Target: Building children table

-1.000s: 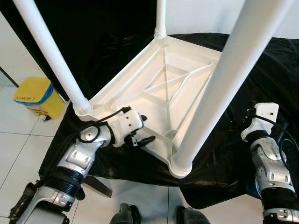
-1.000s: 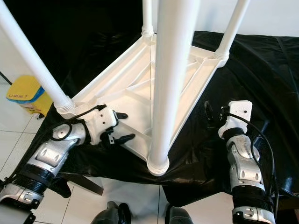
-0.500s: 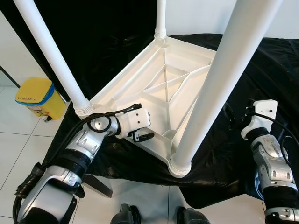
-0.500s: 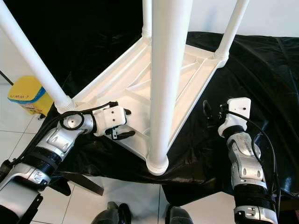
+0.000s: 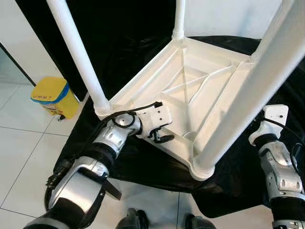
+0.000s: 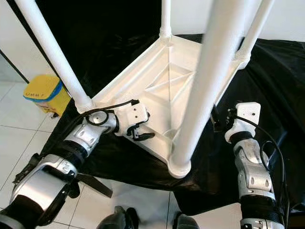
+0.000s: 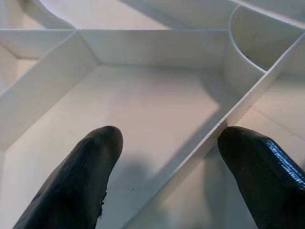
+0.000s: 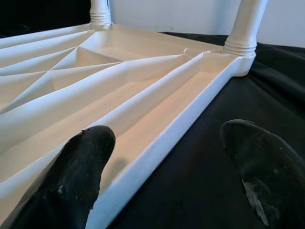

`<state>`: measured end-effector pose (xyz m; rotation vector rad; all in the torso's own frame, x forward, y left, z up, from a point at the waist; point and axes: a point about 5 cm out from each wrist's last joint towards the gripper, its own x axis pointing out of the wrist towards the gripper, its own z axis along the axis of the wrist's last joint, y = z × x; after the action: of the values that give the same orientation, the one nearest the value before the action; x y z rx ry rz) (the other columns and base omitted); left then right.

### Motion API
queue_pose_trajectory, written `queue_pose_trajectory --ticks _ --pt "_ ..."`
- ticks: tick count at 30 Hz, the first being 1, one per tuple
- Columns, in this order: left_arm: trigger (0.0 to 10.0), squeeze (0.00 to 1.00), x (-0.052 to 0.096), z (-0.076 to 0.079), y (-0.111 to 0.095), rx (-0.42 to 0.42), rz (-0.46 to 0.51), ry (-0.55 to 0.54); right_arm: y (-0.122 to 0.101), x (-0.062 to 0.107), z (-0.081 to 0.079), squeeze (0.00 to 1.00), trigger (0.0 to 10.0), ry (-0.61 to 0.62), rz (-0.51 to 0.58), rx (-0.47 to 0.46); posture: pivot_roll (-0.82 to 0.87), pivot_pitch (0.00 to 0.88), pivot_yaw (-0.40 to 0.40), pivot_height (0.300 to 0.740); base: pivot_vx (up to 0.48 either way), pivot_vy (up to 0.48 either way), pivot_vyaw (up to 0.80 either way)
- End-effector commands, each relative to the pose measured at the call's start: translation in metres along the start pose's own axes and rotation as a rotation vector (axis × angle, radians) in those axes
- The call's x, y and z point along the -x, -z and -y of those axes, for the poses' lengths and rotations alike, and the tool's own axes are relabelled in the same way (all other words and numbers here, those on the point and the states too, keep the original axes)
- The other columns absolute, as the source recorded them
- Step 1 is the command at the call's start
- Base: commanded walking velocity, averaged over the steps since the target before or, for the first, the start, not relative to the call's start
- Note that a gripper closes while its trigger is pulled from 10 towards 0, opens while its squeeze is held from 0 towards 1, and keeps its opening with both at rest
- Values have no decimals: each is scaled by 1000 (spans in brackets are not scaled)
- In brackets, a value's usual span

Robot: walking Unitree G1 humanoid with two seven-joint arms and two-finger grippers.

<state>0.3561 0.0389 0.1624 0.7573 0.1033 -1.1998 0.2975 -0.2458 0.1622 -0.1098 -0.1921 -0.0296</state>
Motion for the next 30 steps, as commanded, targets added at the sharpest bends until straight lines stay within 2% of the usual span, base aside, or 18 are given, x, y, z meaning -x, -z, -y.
queue_pose_trajectory --ticks 1,6,9,11,13,16,19,24,26,27,30 --pt "10000 0 -6 -7 13 43 -65 -372 1 3 1 0 10000 15 -7 -18 -167 199 71 740 0 0 0" --pt "10000 0 -12 -18 4 77 -55 -468 0 6 -1 0 10000 11 -8 -28 -176 200 72 740 0 0 0" --pt "10000 0 -14 -27 -2 56 -81 -531 1 11 3 0 10000 23 -16 -34 -195 194 75 740 0 0 0" --pt "10000 0 -14 -27 -2 56 -81 -531 1 11 3 0 10000 23 -16 -34 -195 194 75 740 0 0 0" --pt "10000 0 -13 -35 -10 101 -56 -575 1 15 7 0 10000 41 -40 -90 -209 190 78 740 0 0 0" --pt "10000 0 -11 -41 -15 100 -43 -597 -2 21 10 0 10000 51 -24 -65 -224 186 80 740 0 0 0" --pt "10000 0 -12 -37 -19 95 14 -496 -7 31 8 0 10000 -4 -8 -41 -241 182 88 740 0 0 0" --pt "10000 0 -14 -35 -20 81 23 -465 -9 34 7 0 10000 -21 -8 -33 -243 182 90 740 0 0 0" --pt "10000 0 -18 -24 -7 92 -35 -334 -10 38 12 0 10000 -26 -19 -12 -258 187 105 740 0 0 0" --pt "5176 0 -19 -18 1 140 -81 -265 -13 40 14 0 10000 -21 -20 1 -265 192 110 740 0 0 0" --pt "5176 0 -19 -18 3 165 -92 -255 -14 40 14 0 10000 -18 -19 1 -265 192 110 740 0 0 0"
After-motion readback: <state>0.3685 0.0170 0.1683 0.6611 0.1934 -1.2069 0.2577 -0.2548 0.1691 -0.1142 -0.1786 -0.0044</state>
